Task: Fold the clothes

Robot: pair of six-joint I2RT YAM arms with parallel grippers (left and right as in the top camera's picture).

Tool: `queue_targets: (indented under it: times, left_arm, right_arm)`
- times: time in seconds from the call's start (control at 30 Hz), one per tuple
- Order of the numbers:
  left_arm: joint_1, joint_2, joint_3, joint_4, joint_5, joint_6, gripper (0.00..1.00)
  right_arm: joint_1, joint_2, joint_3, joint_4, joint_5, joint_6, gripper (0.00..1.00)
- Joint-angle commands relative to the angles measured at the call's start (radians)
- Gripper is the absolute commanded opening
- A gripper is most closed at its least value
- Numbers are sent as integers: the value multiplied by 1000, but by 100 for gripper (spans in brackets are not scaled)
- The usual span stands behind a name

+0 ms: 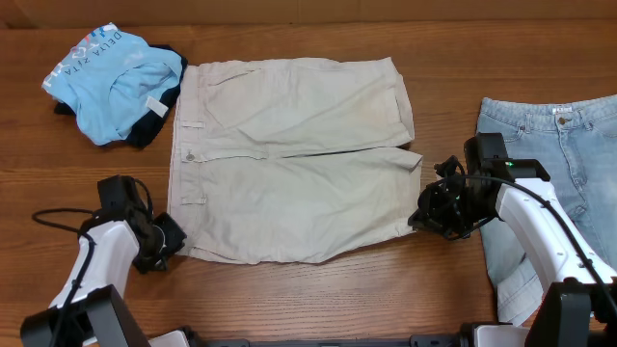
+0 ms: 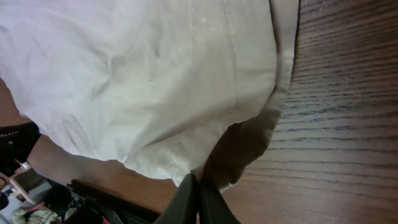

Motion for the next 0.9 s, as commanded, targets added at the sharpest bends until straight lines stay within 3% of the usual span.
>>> queue_targets:
  times: [0.0,0.17,0.3,0.4,0.63,0.87]
  left_arm:
    - [5,39,-51,29,-48,10,4]
    - [5,37,79,-180,-46,23,4]
    - [5,36,293,-435,-46,121,4]
    - [2,16,451,-570,-14,123,4]
    - [-5,-131,730,-727,22,122,4]
    - [-5,-296,834,-844,-120,77,4]
  right_arm:
    - [2,-21,25,-2,-5,4,4]
    - [2,-69,103,-113,52,3,4]
    - [2,-142,258,-260,126,4,4]
    - [2,-185,393,-354,187,39,4]
    - [2,-224,694,-544,330,143,4]
    - [2,-228,831,-597,352,143,4]
